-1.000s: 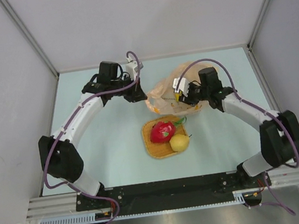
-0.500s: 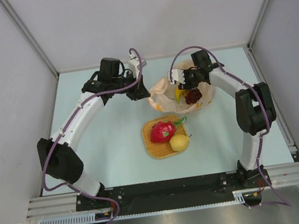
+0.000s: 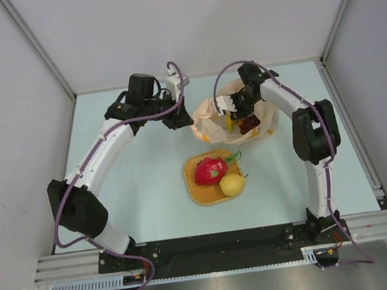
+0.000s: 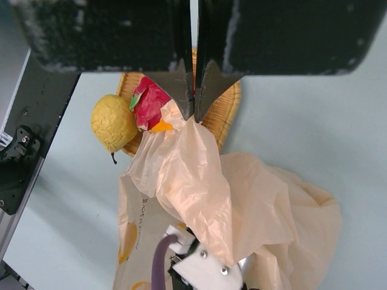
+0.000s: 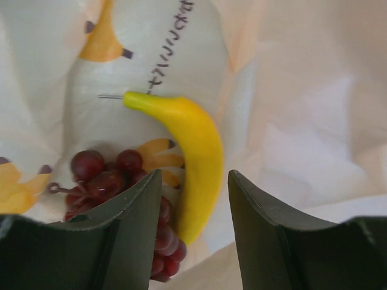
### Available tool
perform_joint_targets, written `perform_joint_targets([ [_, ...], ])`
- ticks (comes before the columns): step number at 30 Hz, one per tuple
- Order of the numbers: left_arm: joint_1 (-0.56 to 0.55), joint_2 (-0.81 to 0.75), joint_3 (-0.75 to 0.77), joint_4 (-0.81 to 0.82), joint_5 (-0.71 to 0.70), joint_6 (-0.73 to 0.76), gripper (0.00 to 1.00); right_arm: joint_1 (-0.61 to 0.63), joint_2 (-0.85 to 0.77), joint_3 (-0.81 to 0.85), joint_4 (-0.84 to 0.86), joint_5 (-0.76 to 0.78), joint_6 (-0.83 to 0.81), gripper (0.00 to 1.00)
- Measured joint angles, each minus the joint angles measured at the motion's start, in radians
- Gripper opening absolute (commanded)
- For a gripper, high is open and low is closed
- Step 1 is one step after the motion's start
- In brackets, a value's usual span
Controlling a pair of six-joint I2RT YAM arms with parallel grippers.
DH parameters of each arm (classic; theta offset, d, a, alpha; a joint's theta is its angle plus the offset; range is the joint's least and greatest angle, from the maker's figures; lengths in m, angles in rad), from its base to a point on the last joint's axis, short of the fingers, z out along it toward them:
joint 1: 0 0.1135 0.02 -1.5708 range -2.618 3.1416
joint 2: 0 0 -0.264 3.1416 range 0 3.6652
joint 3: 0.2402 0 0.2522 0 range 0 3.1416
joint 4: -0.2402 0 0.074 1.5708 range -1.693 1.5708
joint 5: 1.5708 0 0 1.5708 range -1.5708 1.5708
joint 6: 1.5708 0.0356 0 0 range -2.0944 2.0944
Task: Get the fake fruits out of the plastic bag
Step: Take out the fake fruit from the plastic bag.
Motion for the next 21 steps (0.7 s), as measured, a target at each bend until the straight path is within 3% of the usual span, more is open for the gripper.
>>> perform_joint_targets([
  [8, -0.002, 0.000, 0.007, 0.001, -0.003, 0.000, 0.00, 0.006, -0.187, -0.211, -0.012, 0.002, 0.005, 0.53],
  [12, -0.002, 0.000, 0.008, 0.001, 0.003, -0.004, 0.00, 0.024, -0.222, -0.227, -0.005, 0.003, -0.001, 0.56],
  [18, -0.003, 0.001, 0.016, -0.002, 0.008, -0.011, 0.00, 0.076, -0.063, -0.093, 0.006, 0.014, -0.012, 0.59],
  [21, -0.007, 0.001, 0.016, -0.008, 0.006, -0.008, 0.00, 0.082, 0.040, 0.016, 0.003, 0.029, -0.034, 0.68],
])
